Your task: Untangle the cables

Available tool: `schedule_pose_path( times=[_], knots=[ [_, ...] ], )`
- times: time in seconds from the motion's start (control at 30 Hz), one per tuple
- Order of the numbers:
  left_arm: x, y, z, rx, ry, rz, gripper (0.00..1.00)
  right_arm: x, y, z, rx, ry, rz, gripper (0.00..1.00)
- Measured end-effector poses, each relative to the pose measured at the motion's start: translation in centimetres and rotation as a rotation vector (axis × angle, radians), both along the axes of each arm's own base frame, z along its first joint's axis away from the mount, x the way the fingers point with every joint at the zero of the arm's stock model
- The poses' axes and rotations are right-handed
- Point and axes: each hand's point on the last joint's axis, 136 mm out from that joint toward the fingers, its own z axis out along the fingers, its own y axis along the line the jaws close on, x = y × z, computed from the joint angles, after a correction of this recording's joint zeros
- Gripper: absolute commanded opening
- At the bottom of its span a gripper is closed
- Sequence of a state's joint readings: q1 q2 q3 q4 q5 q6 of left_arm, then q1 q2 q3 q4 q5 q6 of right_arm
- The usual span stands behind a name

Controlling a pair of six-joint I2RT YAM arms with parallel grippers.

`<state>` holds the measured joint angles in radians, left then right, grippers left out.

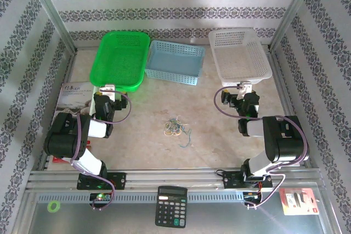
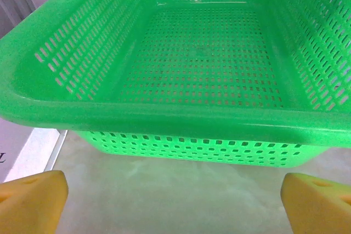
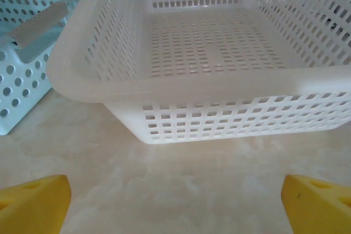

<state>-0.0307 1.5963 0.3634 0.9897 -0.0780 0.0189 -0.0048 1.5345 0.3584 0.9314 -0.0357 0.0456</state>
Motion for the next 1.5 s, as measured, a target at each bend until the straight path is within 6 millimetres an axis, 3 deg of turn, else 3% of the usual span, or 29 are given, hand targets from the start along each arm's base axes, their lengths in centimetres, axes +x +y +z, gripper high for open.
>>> schedule_pose_path(
  times=[1.17, 1.27, 1.5],
  knots=[
    [-0.4, 1.1, 0.4, -0.004, -0.007, 0.072, 1.00, -0.2, 0.0, 0.4, 0.002, -0.002, -0.002, 0.98],
    [-0.8, 1.6, 2.0, -0.002, -0.017, 0.097, 1.00, -0.5, -0.3, 2.5, -0.001, -0.039, -0.015, 0.98],
    [-1.0, 2.7, 8.5, -0.031, -0.107, 0.173, 1.00, -1.5, -1.2, 7.5, 0.102, -0.097, -0.093, 0.98]
  ],
)
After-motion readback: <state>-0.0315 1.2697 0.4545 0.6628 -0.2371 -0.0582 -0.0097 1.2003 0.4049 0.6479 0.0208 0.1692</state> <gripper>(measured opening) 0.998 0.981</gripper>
